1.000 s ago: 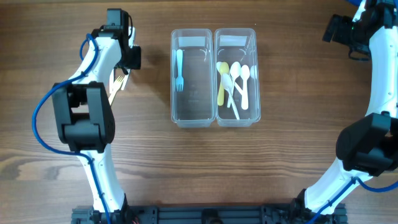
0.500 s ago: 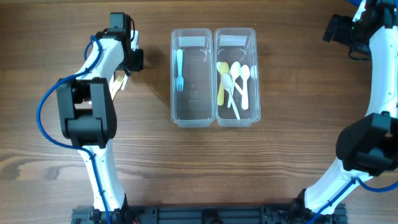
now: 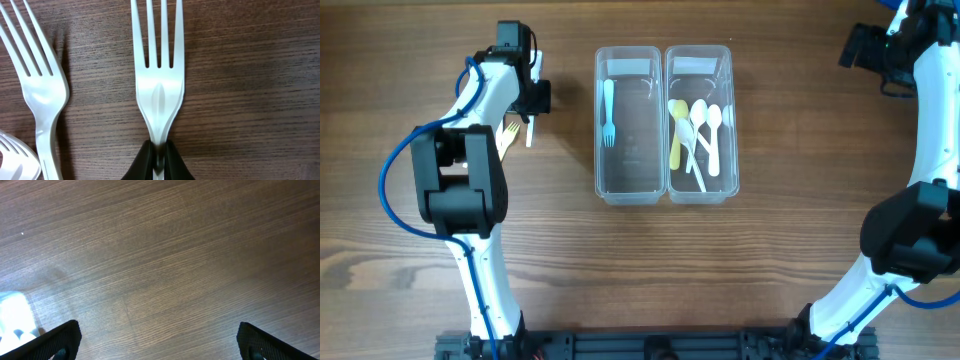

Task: Pack container
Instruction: 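Return the left gripper to the forks and grasp a white fork, then carry the white fork and release it into the left container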

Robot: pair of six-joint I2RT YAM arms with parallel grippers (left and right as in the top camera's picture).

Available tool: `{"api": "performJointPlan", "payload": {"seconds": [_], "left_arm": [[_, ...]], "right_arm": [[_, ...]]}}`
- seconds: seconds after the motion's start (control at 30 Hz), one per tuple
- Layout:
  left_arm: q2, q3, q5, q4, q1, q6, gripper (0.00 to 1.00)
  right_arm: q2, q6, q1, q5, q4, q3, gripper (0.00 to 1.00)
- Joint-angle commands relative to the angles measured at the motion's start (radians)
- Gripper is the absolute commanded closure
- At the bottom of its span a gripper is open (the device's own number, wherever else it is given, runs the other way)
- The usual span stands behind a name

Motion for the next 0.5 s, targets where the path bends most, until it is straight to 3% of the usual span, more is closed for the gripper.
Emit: {"api": "performJointPlan", "payload": {"seconds": [0.0, 0.47], "left_arm": [[-0.024, 0.006, 0.008, -0.006, 0.0, -0.011, 0.96], [-0.364, 0.051, 0.001, -0.073, -0.068, -0.083, 0.94]], "right_arm": [[-0.006, -0.005, 0.004, 0.013, 0.0, 0.014, 0.0], [-0.006, -0.006, 0.004, 0.013, 0.001, 0.014, 0.0]]}}
